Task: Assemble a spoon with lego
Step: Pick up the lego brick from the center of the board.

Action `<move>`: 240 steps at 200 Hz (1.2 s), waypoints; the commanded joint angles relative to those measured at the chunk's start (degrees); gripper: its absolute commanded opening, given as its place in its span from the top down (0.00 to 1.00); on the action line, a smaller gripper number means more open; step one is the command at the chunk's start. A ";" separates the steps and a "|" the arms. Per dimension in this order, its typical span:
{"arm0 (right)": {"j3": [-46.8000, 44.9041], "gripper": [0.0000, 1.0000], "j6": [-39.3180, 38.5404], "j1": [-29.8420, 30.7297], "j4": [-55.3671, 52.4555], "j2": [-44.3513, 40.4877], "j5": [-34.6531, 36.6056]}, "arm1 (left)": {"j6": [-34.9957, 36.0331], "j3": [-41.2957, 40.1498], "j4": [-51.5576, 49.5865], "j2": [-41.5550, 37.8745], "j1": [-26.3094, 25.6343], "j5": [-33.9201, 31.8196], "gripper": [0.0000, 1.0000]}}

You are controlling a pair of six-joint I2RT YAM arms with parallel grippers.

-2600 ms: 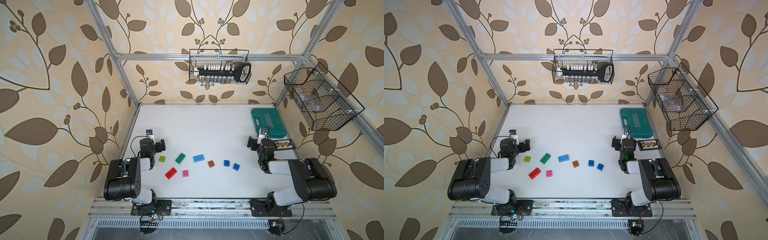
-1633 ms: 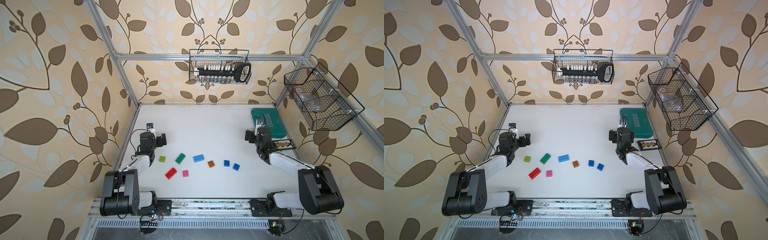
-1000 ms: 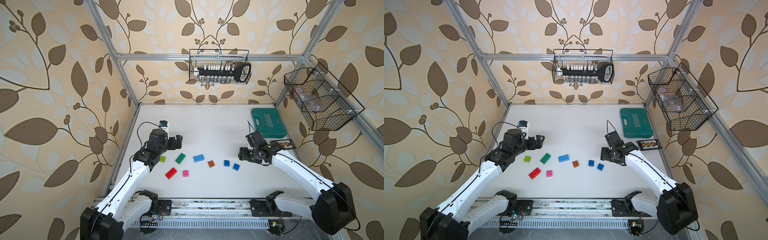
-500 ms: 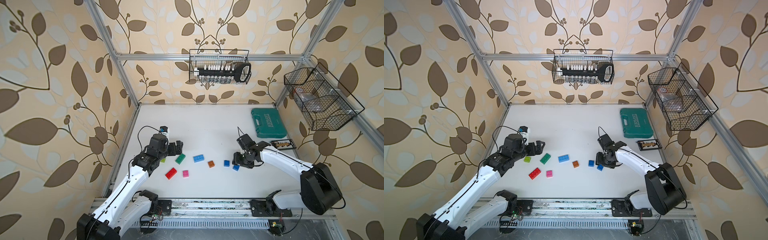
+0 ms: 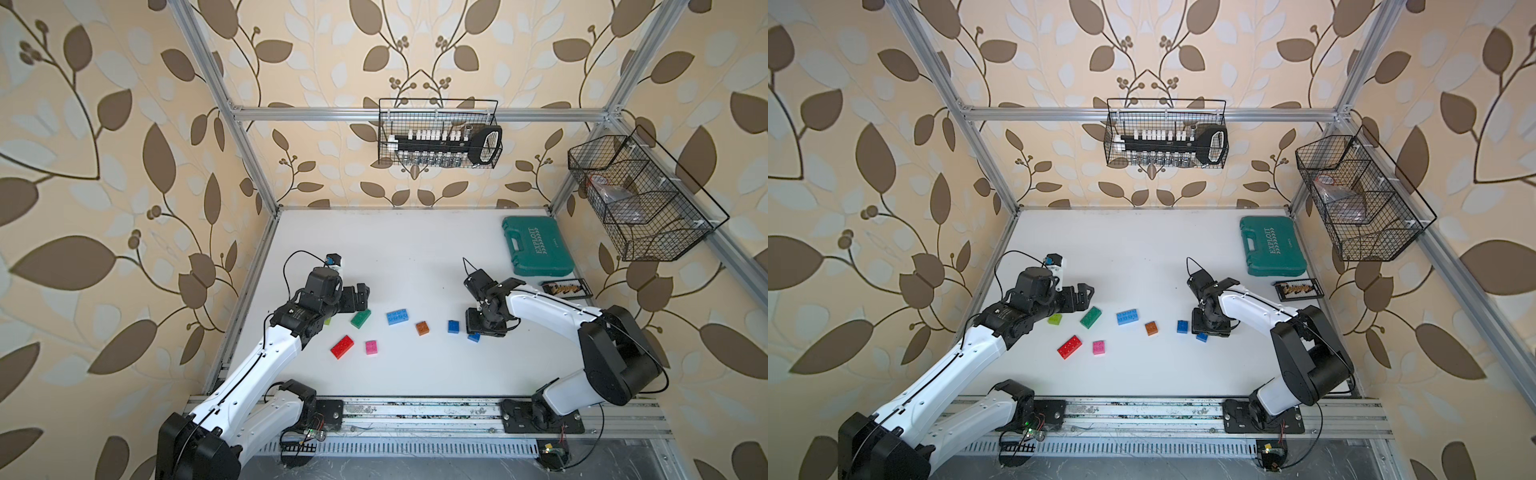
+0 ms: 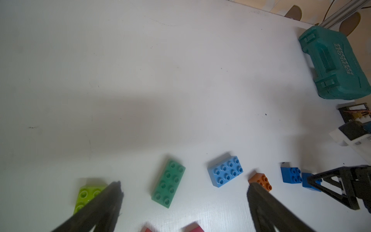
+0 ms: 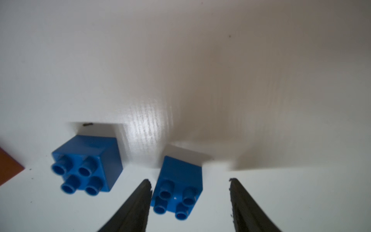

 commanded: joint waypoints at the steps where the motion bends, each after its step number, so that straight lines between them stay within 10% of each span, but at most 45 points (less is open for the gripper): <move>1: 1.24 0.40 -1.55 0.39 -3.34 -0.80 3.16 | -0.42 1.93 0.22 0.36 -0.90 -1.07 0.01; 240: -0.85 0.73 -1.77 0.35 -0.24 1.49 -1.69 | 0.31 1.28 0.17 2.75 -10.24 -1.56 0.01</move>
